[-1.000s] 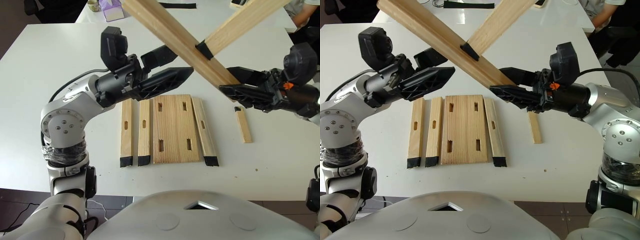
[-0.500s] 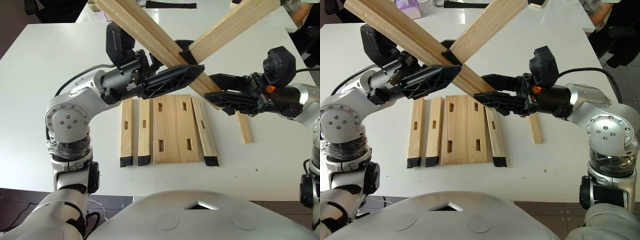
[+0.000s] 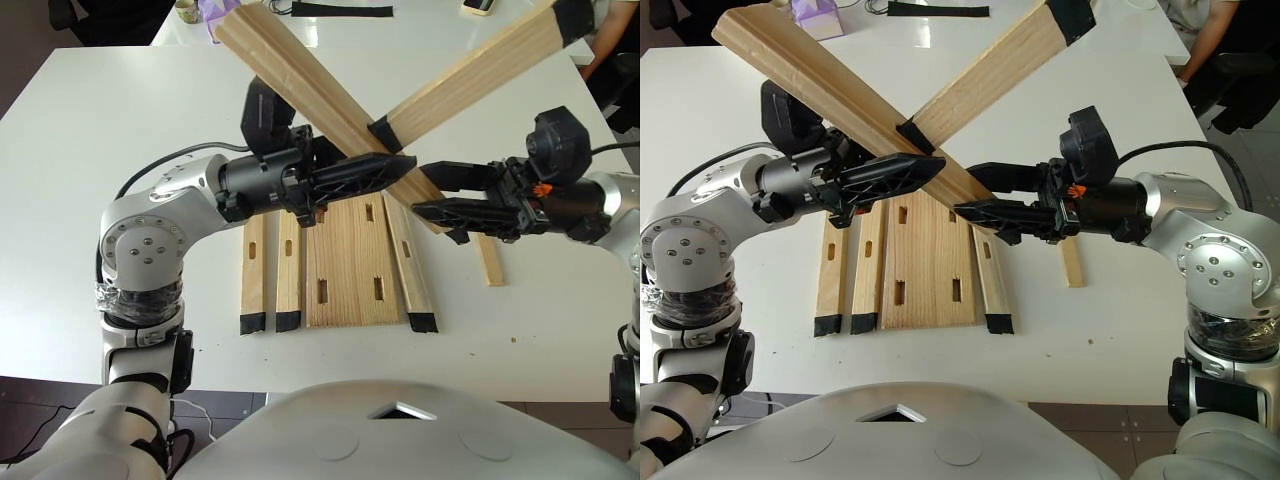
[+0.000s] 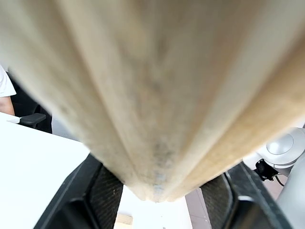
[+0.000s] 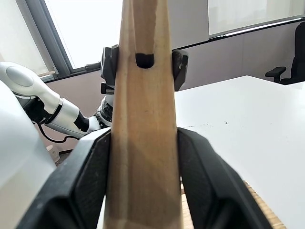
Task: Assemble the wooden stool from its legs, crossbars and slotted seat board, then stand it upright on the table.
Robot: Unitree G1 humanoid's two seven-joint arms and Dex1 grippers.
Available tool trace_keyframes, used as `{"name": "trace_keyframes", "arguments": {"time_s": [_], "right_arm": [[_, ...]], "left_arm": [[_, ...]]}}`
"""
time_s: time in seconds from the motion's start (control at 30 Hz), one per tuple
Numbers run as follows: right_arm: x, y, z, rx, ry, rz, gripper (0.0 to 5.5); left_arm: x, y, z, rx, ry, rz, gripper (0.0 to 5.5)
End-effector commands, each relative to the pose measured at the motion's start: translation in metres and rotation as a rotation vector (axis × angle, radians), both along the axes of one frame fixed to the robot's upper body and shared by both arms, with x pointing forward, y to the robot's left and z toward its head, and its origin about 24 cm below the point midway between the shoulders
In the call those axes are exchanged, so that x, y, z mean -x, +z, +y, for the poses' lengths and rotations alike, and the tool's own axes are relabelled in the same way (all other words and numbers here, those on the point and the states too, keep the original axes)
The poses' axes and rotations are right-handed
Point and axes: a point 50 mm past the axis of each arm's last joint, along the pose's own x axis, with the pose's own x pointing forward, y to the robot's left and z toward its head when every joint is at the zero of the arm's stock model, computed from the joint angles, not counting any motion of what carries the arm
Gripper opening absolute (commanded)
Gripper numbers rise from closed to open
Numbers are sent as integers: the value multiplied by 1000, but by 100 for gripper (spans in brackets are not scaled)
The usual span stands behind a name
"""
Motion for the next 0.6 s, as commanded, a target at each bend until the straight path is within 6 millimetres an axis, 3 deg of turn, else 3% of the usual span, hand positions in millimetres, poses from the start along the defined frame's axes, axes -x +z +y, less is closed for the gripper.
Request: {"name": "trace_keyframes", "arguments": {"time_s": [0.03,0.17,0.2,0.37,0.47,0.6], "right_arm": [[-1,-2,-7,74,14,-4,206],[-6,-5,-8,124,-1,-9,206],[-7,-8,-8,146,-12,-10,242],[-1,-42,-16,343,-24,-3,285],[-1,-61,-34,400,-105,30,285],[7,-72,-49,431,-208,38,285]], "left_arm": [[1,0,4,-1,9,-10,212],[0,-2,5,-4,34,-13,212],[-3,-3,6,-5,54,-11,212],[-24,-5,12,-56,192,22,207],[-27,-1,24,-125,252,-40,205],[-21,-3,46,-299,296,-164,205]]}}
